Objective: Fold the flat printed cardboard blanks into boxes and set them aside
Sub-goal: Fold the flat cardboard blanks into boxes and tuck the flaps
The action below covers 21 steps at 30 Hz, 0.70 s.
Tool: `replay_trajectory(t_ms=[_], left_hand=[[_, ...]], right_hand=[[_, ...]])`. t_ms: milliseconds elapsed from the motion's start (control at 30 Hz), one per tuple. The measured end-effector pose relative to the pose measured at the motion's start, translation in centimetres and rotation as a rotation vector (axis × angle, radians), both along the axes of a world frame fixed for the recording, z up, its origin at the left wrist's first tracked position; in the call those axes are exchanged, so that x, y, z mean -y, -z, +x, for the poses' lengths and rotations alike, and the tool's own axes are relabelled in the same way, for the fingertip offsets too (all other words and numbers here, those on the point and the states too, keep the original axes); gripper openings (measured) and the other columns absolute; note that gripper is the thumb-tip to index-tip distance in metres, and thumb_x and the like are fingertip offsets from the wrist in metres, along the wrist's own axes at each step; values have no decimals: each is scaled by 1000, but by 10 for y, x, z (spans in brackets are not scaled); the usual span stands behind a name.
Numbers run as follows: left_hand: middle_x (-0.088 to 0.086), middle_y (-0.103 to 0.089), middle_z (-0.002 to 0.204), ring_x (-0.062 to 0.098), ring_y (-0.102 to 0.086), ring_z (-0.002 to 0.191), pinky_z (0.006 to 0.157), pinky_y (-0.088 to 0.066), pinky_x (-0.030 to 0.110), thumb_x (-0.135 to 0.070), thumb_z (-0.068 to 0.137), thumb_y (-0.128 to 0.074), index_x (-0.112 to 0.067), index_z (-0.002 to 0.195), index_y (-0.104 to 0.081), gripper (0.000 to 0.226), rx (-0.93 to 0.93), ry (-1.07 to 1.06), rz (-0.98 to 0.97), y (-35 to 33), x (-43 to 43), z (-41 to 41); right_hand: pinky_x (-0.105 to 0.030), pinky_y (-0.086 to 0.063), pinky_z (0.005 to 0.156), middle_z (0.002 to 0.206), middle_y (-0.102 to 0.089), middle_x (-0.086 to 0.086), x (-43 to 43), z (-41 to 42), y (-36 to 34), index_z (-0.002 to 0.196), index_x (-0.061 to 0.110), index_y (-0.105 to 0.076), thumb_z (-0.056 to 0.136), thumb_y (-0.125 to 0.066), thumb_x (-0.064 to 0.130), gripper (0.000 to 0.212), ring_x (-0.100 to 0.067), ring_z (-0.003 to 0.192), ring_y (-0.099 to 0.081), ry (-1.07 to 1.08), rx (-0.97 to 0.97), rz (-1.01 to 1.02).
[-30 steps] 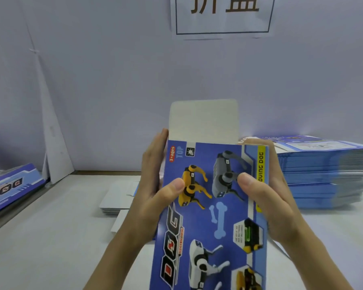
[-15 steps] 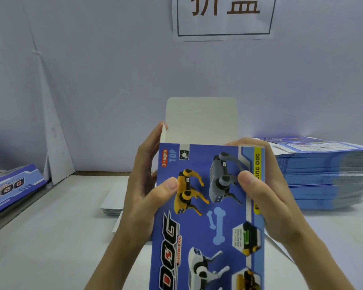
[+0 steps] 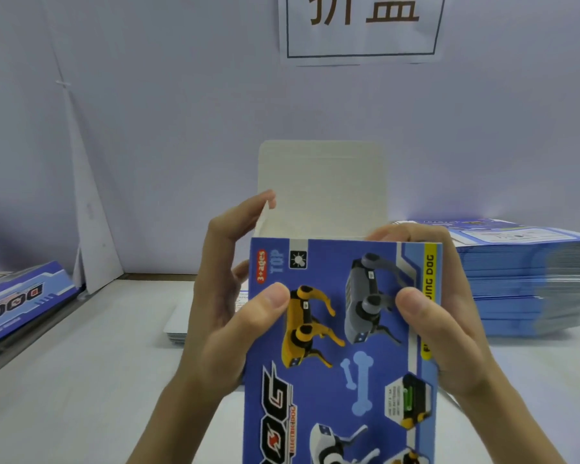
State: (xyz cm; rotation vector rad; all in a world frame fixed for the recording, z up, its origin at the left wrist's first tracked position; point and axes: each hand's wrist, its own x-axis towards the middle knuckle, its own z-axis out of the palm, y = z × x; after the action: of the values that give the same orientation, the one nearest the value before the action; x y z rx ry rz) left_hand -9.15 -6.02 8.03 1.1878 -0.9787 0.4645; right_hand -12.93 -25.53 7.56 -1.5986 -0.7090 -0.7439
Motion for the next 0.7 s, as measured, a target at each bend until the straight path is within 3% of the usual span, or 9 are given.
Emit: replay_trajectory(t_ms=[67, 167, 300, 367, 467, 567, 700], left_hand=[[3, -55, 126, 28, -64, 97, 74, -54, 46, -22, 80, -53, -30, 122, -55, 42, 70, -21, 13, -3, -1, -3], [-2, -55, 88, 20, -55, 69, 59, -49, 32, -23, 83, -51, -28, 90, -58, 11, 81, -40, 0, -1, 4, -2], [-6, -41, 61, 6, -43, 52, 51, -42, 17, -19, 79, -50, -28, 65, -49, 17, -45, 64, -112, 5, 9, 2], [-2, -39, 61, 6, -44, 51, 50, -43, 18, -18, 79, -50, -27, 65, -50, 16, -76, 129, -132, 7, 9, 3], [-4, -46, 69, 6, -50, 58, 53, -47, 19, -18, 79, -49, -23, 70, -52, 11, -88, 167, -157, 7, 11, 3], [-6, -44, 64, 4, -47, 53, 51, -45, 17, -15, 79, -48, -24, 67, -51, 15, -89, 208, -169, 8, 12, 2], [1, -35, 62, 6, -44, 51, 49, -43, 18, -15, 79, -47, -22, 65, -45, 15, -108, 229, -152, 6, 10, 0]], right_hand=[[-57, -51, 58, 90, -58, -16, -1, -1, -2, 108, 41, -55, 80, -52, 32, 29, -46, 72, -55, -36, 23, 15], [-59, -52, 72, 111, -59, -10, 1, -2, -6, 110, 35, -56, 79, -51, 28, 33, -42, 88, -58, -50, 34, 28], [-47, -49, 55, 88, -56, -10, -2, -7, -7, 105, 25, -53, 78, -54, 27, 27, -45, 69, -51, -82, -3, 4], [-38, -45, 51, 82, -52, -7, -4, -9, -7, 102, 25, -51, 77, -54, 28, 26, -43, 66, -47, -56, 13, -16], [-27, -45, 64, 87, -51, -7, -5, -9, -11, 105, 23, -51, 79, -52, 28, 27, -38, 75, -47, -31, 53, -48], [-19, -45, 64, 87, -49, -4, -5, -7, -10, 106, 19, -47, 80, -50, 25, 27, -31, 75, -45, -72, 66, -61], [-24, -44, 60, 87, -47, -2, -6, -3, -7, 107, 14, -45, 82, -49, 24, 28, -30, 74, -44, -82, 49, -56]])
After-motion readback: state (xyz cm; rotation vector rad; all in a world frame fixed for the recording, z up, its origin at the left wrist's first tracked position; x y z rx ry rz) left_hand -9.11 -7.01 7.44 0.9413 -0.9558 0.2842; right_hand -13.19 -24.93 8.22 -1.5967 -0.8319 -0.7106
